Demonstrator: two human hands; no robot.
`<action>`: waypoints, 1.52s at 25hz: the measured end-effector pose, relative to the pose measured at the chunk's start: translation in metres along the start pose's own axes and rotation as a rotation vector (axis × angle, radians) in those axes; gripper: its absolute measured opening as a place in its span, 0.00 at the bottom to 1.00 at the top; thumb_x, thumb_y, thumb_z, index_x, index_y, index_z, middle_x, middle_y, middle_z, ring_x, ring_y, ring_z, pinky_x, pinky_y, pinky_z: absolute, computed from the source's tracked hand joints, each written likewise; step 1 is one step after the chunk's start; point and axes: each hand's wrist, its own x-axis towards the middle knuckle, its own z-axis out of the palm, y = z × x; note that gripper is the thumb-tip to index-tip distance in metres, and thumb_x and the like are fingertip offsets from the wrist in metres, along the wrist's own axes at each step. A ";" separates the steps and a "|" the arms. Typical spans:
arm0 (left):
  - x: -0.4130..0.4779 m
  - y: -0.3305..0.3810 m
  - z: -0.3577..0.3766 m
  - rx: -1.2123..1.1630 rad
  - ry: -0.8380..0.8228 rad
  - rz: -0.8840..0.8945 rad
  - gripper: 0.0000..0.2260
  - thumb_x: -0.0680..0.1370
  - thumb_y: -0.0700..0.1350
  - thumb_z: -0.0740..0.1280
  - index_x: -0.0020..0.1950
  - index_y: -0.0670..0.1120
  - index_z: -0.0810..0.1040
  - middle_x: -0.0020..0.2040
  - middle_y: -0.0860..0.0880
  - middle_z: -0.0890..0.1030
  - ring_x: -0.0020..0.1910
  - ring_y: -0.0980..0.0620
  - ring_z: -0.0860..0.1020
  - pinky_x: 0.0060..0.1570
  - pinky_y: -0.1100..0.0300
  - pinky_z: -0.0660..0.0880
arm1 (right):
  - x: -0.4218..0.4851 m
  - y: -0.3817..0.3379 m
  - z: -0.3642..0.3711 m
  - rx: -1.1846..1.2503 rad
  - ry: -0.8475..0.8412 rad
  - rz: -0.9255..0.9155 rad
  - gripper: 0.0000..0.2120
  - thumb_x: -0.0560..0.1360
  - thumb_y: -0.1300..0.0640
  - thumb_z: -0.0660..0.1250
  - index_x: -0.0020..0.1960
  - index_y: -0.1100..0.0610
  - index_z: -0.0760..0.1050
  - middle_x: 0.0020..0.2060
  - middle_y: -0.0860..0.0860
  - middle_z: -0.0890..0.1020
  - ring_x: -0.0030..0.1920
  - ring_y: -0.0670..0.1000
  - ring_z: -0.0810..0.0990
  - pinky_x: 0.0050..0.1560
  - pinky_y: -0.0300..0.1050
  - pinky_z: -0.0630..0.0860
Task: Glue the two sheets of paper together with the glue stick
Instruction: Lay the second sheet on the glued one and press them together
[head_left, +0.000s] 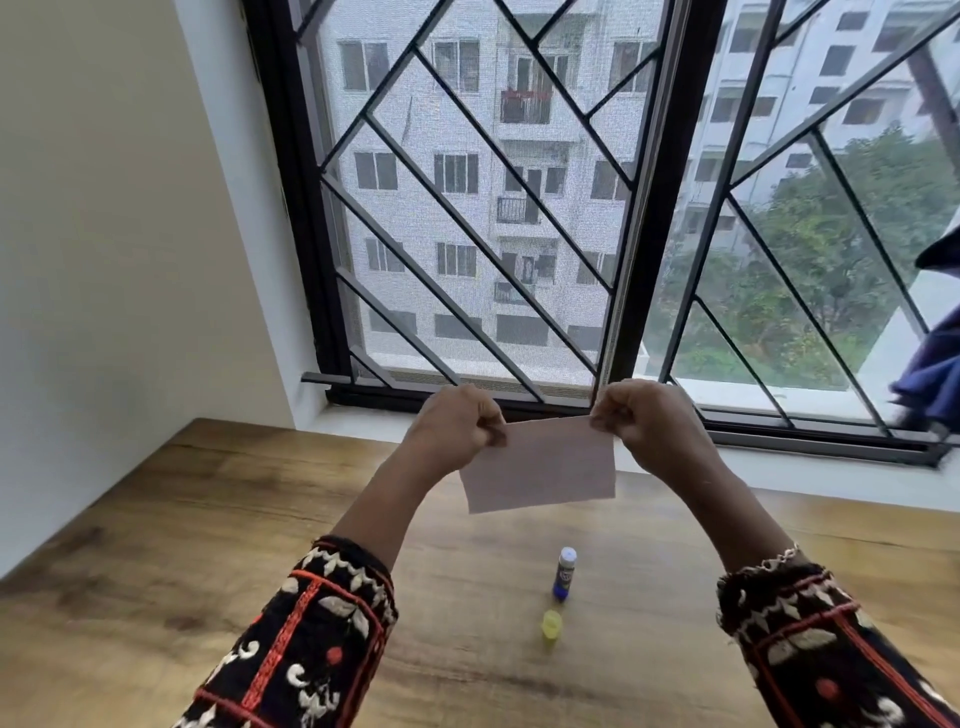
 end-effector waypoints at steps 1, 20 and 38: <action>0.000 -0.002 -0.002 -0.004 -0.002 -0.009 0.03 0.69 0.39 0.73 0.41 0.42 0.84 0.33 0.49 0.77 0.36 0.55 0.73 0.28 0.71 0.63 | 0.000 0.002 -0.001 0.003 -0.001 0.004 0.06 0.67 0.68 0.69 0.35 0.59 0.81 0.35 0.55 0.85 0.38 0.54 0.81 0.43 0.46 0.75; -0.027 -0.038 0.035 -0.325 0.440 -0.206 0.09 0.79 0.43 0.60 0.39 0.44 0.66 0.26 0.53 0.65 0.24 0.54 0.62 0.26 0.59 0.59 | -0.027 0.009 0.048 0.743 -0.052 0.389 0.08 0.71 0.66 0.67 0.49 0.60 0.74 0.32 0.53 0.77 0.31 0.51 0.77 0.29 0.42 0.74; -0.094 -0.138 0.125 0.184 0.110 -0.461 0.13 0.79 0.45 0.58 0.61 0.41 0.65 0.51 0.38 0.81 0.47 0.38 0.79 0.37 0.54 0.68 | -0.113 0.000 0.199 0.135 -0.250 0.367 0.30 0.69 0.69 0.63 0.68 0.56 0.58 0.46 0.59 0.80 0.43 0.57 0.77 0.37 0.42 0.64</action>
